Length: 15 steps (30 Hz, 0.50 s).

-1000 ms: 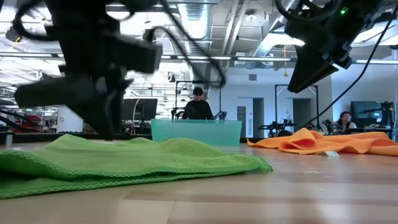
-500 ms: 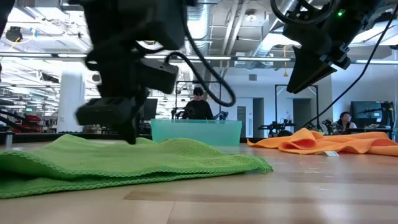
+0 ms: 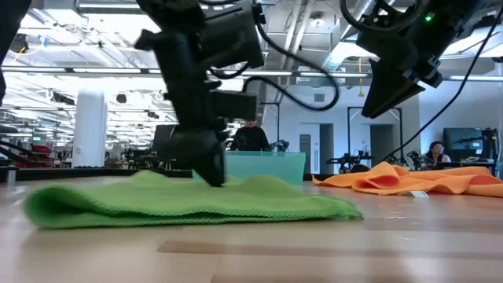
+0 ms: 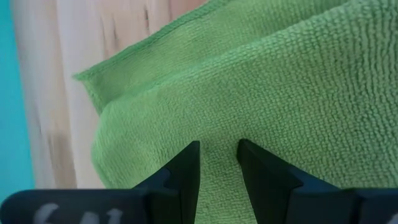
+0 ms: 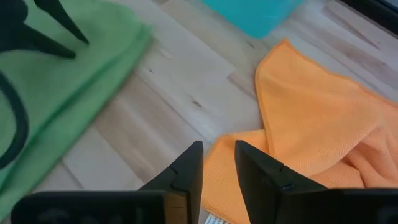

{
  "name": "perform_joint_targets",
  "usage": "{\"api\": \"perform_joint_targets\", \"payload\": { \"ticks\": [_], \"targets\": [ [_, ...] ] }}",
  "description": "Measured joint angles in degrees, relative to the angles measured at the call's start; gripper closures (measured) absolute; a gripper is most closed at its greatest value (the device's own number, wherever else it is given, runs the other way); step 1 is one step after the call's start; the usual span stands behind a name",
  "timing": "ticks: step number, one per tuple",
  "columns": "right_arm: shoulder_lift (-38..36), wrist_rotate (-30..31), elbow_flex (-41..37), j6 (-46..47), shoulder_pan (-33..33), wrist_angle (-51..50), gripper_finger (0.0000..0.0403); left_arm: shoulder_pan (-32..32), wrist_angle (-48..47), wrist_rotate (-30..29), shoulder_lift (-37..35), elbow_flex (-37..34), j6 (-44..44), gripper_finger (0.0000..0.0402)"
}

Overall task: Roll microfiber towels into tight, uniform cylinder then place into a basket
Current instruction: Fold the green towel

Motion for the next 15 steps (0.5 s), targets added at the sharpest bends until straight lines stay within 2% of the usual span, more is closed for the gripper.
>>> {"api": "perform_joint_targets", "payload": {
  "ticks": [4,7,15],
  "targets": [
    [0.0,0.1,0.0,0.0,-1.0,0.0,0.0287,1.4,8.5,4.1,0.2,-0.1,7.1,0.0292],
    [0.0,0.1,0.0,0.0,-1.6,0.0,0.0287,1.6,10.9,5.1,0.3,-0.2,10.1,0.0292],
    [0.0,0.1,0.0,-0.1,-2.4,-0.4,0.0287,1.6,8.9,4.0,-0.5,0.1,10.5,0.0292]
  ]
}}
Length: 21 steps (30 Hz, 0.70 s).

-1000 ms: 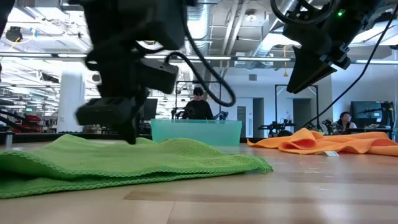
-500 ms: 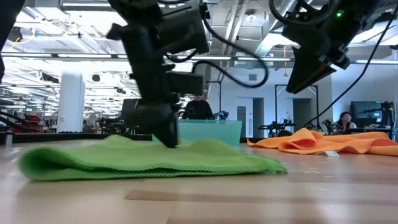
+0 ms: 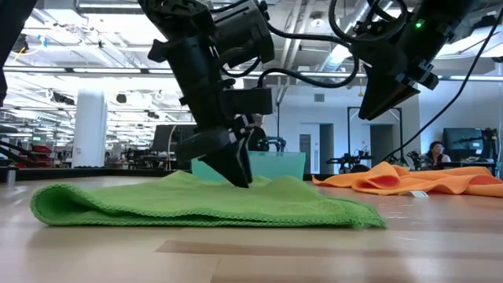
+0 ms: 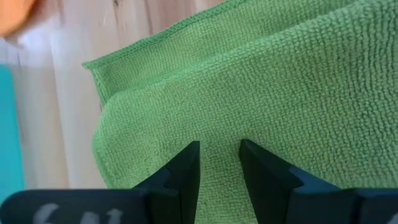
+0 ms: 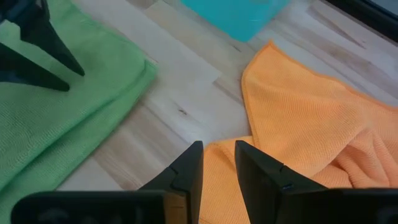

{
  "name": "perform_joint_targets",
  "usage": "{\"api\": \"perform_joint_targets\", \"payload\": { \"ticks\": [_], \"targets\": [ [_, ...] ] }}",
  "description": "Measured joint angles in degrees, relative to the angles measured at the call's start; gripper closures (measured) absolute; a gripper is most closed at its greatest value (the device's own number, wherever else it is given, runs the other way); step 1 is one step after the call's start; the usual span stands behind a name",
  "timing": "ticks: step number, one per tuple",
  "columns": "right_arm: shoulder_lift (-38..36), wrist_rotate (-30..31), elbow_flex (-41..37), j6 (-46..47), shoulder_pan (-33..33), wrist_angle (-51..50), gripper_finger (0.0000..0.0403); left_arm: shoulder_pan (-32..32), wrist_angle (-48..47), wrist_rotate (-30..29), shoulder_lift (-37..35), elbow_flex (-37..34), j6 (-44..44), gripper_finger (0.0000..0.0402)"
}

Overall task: Roll microfiber towels into tight, uniform cylinder then place into a basket
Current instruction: Fold the green towel

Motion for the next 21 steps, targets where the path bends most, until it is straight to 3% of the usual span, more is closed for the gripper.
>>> {"api": "perform_joint_targets", "payload": {
  "ticks": [4,8,21],
  "targets": [
    [0.0,-0.1,0.0,0.0,0.2,0.0,0.0287,-0.5,-4.4,3.0,-4.1,-0.1,-3.1,0.0292],
    [0.0,-0.2,0.0,-0.1,0.7,-0.1,0.0287,-2.3,-1.6,4.5,-9.8,-3.8,-4.8,0.0292],
    [0.0,-0.1,0.0,-1.9,2.8,2.0,0.0287,-11.6,11.1,-1.5,-34.4,-24.5,-15.2,0.0292]
  ]
}}
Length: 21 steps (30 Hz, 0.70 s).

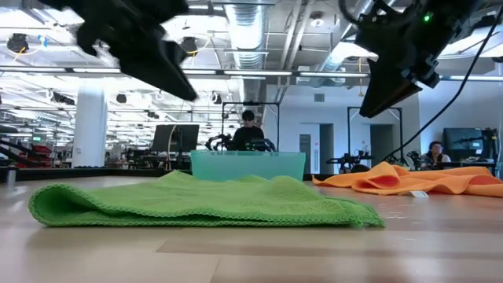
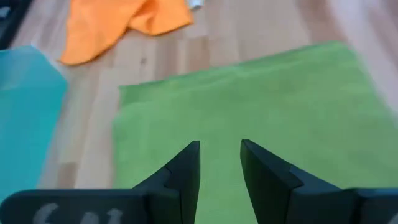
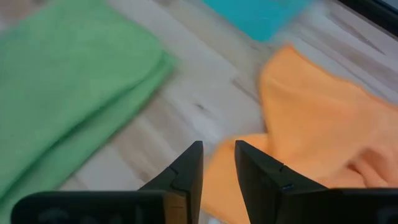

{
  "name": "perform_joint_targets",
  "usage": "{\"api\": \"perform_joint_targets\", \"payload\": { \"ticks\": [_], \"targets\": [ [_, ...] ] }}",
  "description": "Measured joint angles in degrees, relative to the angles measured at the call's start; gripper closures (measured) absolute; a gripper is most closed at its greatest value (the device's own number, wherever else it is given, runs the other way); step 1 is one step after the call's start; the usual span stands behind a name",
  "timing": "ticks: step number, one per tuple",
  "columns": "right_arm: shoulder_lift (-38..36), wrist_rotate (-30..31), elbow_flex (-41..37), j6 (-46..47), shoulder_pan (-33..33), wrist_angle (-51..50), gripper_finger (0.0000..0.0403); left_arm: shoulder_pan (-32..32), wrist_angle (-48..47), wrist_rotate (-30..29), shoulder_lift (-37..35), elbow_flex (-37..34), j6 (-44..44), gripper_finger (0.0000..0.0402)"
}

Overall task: Roll microfiber towels into tight, uniform cylinder then place into a basket
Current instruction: Fold the green towel

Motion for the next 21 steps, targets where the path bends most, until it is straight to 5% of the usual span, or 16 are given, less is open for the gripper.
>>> {"api": "perform_joint_targets", "payload": {
  "ticks": [21],
  "targets": [
    [0.8,-0.1,0.0,-53.6,12.9,42.1,0.0287,-19.7,12.3,-12.0,-2.3,1.8,6.6,0.0292]
  ]
}}
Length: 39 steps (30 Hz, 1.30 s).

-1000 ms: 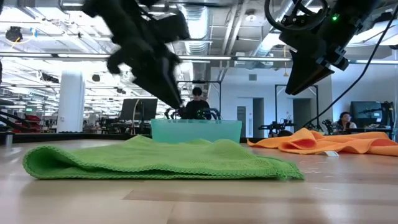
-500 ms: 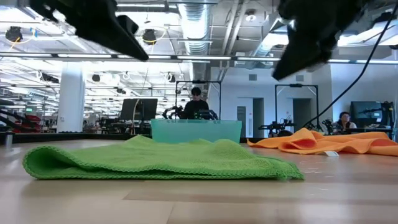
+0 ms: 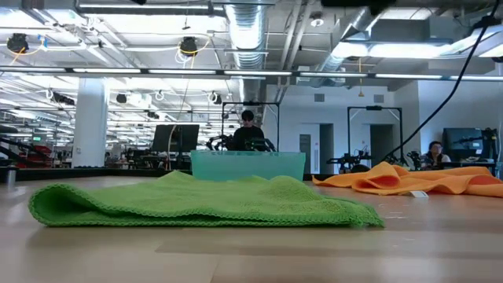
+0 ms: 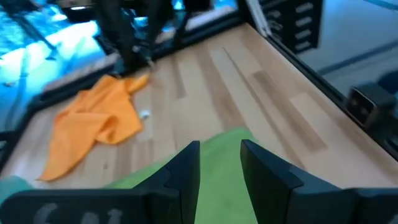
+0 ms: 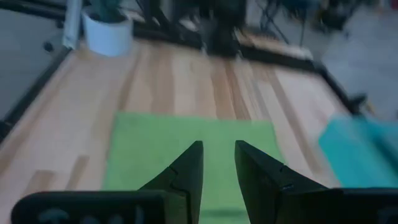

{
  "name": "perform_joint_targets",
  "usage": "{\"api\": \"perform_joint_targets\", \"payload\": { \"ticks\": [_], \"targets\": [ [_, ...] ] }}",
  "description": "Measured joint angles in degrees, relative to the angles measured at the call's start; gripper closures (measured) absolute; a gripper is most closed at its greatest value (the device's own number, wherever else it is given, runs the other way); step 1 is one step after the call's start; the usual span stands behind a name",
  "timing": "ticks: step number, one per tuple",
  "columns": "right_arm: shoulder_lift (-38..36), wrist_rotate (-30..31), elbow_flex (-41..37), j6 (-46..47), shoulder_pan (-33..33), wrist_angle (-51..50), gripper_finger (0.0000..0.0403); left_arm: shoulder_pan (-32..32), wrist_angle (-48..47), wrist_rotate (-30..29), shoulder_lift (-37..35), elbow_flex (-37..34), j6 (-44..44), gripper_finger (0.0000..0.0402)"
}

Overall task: Roll microfiber towels into tight, uniform cylinder then place into a basket
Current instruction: Fold the green towel

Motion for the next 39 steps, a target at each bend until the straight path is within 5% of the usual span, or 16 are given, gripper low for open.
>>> {"api": "perform_joint_targets", "payload": {
  "ticks": [12,22,32,39],
  "targets": [
    [3.9,-1.0,0.1,-9.9,0.3,9.4,0.0287,-3.0,-1.7,-6.7,4.6,3.6,-1.4,0.0292],
    [6.7,-3.9,0.0,-10.4,-0.7,10.2,0.0287,-3.9,-19.4,-11.9,12.7,12.9,-4.1,0.0292],
    [7.5,-6.6,0.1,-4.0,-0.3,11.6,0.0281,-2.5,-20.9,-5.8,14.6,13.3,-6.0,0.0292],
    [9.1,-7.1,0.1,-4.2,1.2,12.4,0.0231,-0.8,-21.1,-4.8,15.5,13.3,-13.9,0.0282]
  ]
}}
